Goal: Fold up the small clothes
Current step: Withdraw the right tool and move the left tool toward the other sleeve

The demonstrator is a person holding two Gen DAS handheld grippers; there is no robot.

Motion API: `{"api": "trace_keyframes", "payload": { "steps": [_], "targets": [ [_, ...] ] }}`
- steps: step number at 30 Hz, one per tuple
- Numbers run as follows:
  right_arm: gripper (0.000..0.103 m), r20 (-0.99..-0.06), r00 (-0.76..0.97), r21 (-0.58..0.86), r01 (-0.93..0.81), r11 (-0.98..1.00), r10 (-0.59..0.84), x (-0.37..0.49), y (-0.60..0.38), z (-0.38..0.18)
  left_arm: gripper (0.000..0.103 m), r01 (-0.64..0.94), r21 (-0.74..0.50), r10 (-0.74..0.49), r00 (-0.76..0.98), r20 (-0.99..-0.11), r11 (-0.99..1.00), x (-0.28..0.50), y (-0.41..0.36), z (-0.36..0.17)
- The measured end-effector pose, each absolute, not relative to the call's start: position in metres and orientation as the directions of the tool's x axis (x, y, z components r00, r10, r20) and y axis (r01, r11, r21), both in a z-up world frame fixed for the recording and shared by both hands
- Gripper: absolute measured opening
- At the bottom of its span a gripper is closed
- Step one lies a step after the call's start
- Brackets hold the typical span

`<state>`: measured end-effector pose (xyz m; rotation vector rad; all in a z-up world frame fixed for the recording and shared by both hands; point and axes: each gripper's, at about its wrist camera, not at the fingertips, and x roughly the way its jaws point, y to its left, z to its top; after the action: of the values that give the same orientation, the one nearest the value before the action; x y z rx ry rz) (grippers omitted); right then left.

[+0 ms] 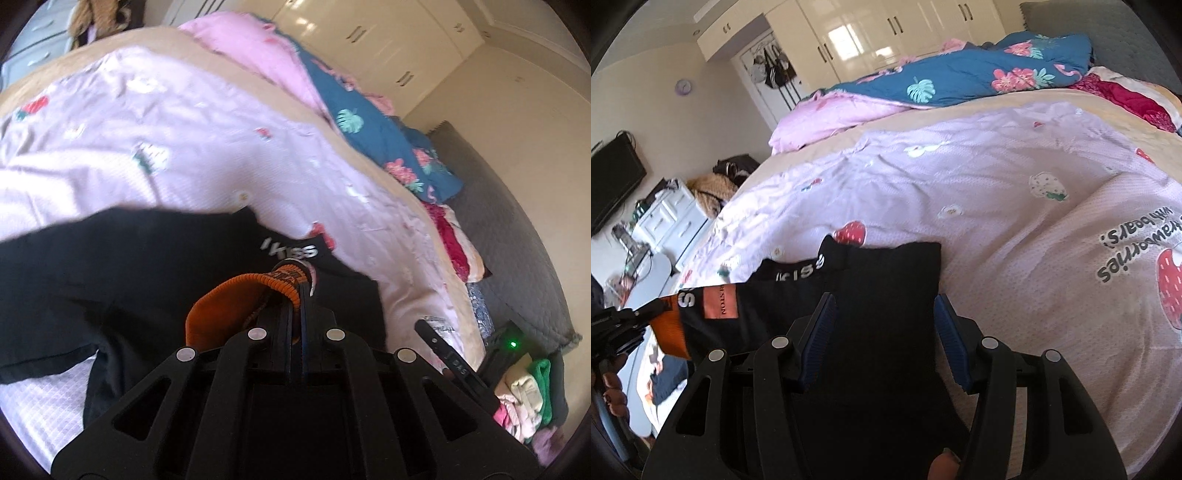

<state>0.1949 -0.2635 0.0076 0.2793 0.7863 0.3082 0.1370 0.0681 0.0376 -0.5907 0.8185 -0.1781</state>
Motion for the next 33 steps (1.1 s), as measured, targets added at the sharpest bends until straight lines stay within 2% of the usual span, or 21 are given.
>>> {"api": "trace_keyframes", "payload": {
  "steps": [11,24,33],
  "targets": [
    [0.054,-0.673,0.625,0.314,-0.244,0.918,0.396,0.193,-0.230,-0.001,0.000,-0.160,-0.529,-0.315,0.649,-0.692,0.834,0.145,0.088,0.006],
    [0.054,-0.711,0.569,0.263,-0.328,0.907,0.413,0.190,-0.193,-0.016,0.000,-0.165,-0.441,-0.235,0.656,-0.717,0.882,0.145,0.088,0.008],
    [0.056,-0.750,0.532,0.230,-0.348,0.909,0.393,0.190,-0.181,-0.029,0.021,-0.167,-0.366,-0.228,0.533,-0.815,0.916,0.155,0.070,-0.037]
  ]
}}
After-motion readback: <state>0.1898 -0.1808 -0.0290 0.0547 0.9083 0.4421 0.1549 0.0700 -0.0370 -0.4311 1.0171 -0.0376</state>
